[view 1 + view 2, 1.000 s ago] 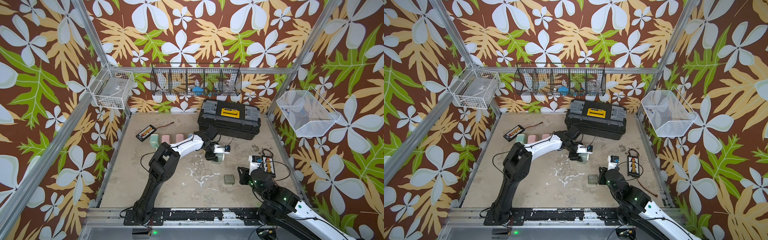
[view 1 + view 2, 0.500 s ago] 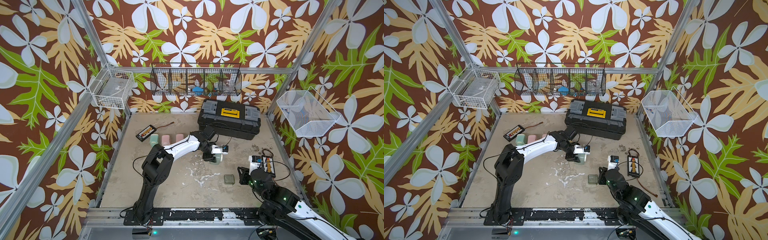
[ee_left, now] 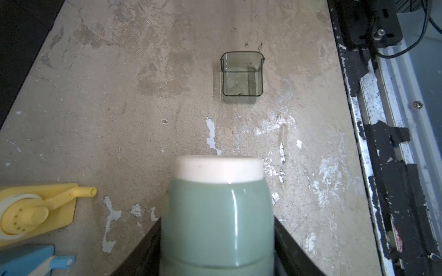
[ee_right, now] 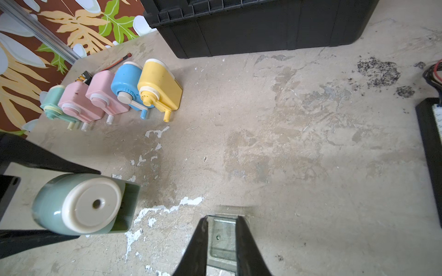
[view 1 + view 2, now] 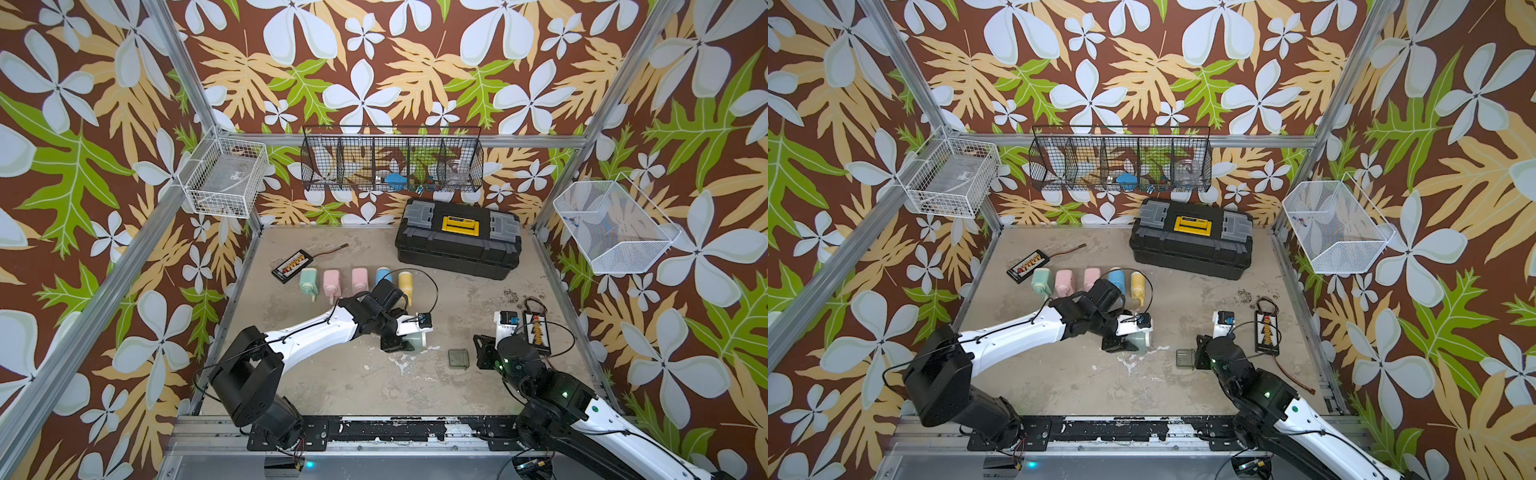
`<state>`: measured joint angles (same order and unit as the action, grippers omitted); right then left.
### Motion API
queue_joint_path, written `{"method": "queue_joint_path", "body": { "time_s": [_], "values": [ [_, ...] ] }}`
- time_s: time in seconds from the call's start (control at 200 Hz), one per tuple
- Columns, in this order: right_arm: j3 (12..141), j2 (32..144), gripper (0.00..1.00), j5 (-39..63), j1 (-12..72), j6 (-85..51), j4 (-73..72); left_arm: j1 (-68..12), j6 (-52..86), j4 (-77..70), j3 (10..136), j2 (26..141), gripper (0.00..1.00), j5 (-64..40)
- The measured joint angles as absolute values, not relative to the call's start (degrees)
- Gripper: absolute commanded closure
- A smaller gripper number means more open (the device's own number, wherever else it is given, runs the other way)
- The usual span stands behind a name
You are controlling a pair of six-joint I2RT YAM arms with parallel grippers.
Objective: Put the tray back into the pencil sharpener
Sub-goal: Pick up the pencil sharpener from the center of the board, then close the container of the pencil sharpener.
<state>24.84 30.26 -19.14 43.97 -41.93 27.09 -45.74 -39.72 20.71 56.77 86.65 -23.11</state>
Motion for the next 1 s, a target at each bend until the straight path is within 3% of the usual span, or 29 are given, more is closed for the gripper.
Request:
{"method": "queue_joint_path", "body": {
  "time_s": [0.245, 0.505, 1.001],
  "values": [
    [23.2, 39.2, 0.77, -16.0, 44.0, -43.2, 24.8, -48.2, -31.2, 12.2, 48.4, 82.3, 0.51, -20.8],
    [23.2, 48.5, 0.77, -14.6, 42.3, -44.8, 23.8, -52.8, -28.8, 7.6, 47.5, 83.1, 0.5, -17.6],
    [20.9, 47.7, 0.75, -6.9, 36.3, -43.4, 22.3, -59.6, -29.9, 5.1, 51.7, 90.9, 0.49, -11.9]
  ]
}}
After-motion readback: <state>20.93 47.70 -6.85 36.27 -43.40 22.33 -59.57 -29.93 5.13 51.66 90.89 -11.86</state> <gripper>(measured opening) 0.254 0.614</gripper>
